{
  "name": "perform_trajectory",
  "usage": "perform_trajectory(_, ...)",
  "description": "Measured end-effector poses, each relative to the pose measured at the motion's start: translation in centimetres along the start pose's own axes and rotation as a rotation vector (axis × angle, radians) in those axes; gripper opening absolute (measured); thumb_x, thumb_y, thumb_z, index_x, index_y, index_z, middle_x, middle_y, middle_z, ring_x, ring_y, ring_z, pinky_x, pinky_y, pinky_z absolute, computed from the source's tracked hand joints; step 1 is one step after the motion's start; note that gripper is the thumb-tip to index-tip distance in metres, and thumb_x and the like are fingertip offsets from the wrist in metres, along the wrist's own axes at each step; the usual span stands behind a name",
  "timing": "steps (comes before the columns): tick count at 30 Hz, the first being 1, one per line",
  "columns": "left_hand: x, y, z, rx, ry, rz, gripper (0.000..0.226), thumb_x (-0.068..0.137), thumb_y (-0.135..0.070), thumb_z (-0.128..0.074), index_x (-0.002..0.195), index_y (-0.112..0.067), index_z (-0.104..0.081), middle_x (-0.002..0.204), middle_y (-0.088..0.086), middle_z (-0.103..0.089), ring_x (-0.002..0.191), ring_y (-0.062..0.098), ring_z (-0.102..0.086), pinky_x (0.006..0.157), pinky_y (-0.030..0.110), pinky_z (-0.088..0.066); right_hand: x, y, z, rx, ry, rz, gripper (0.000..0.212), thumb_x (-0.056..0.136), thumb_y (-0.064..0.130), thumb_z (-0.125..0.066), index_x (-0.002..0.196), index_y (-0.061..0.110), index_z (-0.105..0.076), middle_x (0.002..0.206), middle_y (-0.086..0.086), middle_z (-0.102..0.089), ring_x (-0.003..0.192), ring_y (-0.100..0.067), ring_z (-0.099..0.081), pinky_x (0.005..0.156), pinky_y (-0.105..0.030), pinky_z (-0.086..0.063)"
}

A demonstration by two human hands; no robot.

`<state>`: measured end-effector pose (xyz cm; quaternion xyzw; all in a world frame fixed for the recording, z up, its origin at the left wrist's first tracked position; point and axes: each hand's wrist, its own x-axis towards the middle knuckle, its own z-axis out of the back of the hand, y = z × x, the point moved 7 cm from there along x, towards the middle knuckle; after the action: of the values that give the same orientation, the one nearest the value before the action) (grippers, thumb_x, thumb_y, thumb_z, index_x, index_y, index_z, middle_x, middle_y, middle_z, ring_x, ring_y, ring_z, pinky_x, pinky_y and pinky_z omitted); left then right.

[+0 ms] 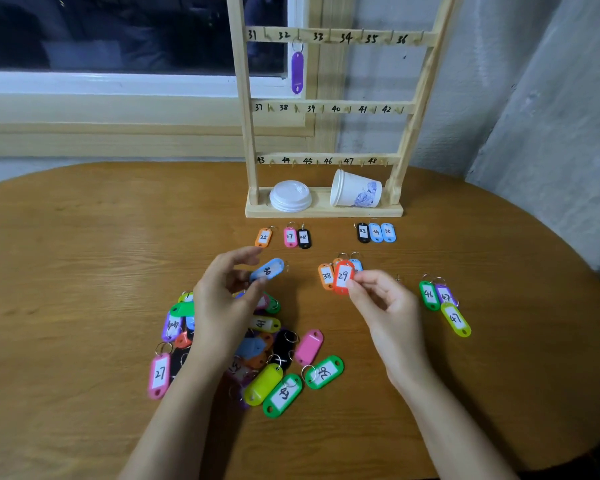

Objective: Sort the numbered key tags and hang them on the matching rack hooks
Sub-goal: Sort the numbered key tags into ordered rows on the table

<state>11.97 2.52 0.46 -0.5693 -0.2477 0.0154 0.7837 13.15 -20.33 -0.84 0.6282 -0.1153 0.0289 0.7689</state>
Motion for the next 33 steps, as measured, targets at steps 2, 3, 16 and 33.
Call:
perform_trajectory(2, 0.1, 0.4, 0.3, -0.009, -0.044, 0.038, 0.034, 0.081, 0.004, -0.068, 0.103, -0.022, -0.067, 0.090, -0.007, -0.067, 0.076, 0.008, -0.064, 0.073, 0.025, -0.052, 1.1, 1.2, -0.8, -0.055, 0.031, 0.039, 0.008, 0.086, 0.018, -0.067, 0.087, 0.026, -0.068, 0.083, 0.013, -0.068, 0.082, 0.001, -0.060, 0.076, -0.017, -0.048)
perform_trajectory(3, 0.1, 0.7, 0.6, -0.022, -0.067, 0.063, 0.031, 0.082, 0.003, -0.067, 0.100, -0.023, -0.068, 0.087, -0.009, -0.067, 0.075, 0.005, -0.063, 0.072, 0.022, -0.051, 2.0, 1.9, -1.4, -0.091, 0.054, 0.055, 0.008, 0.086, 0.019, -0.067, 0.088, 0.027, -0.067, 0.082, 0.016, -0.066, 0.081, 0.005, -0.059, 0.074, -0.013, -0.047)
perform_trajectory(16, 0.2, 1.0, 2.5, -0.261, -0.192, 0.193, 0.018, 0.083, -0.004, -0.069, 0.085, -0.022, -0.070, 0.079, -0.013, -0.072, 0.076, 0.001, -0.064, 0.066, 0.011, -0.048, 12.9, -0.3, -5.2, -0.732, 0.109, -0.102, 0.017, 0.090, 0.024, -0.061, 0.106, 0.023, -0.067, 0.108, 0.004, -0.067, 0.096, -0.015, -0.061, 0.067, -0.027, -0.044)
perform_trajectory(33, 0.1, 0.6, 1.1, -0.301, -0.051, 0.221, 0.011, 0.082, -0.004, -0.070, 0.092, -0.005, -0.070, 0.079, 0.003, -0.073, 0.075, 0.011, -0.070, 0.065, 0.016, -0.052, 3.3, 2.9, -6.9, -0.198, 0.291, 0.119, 0.010, 0.088, 0.021, -0.063, 0.095, 0.026, -0.069, 0.086, 0.013, -0.069, 0.084, 0.000, -0.063, 0.071, -0.011, -0.045)
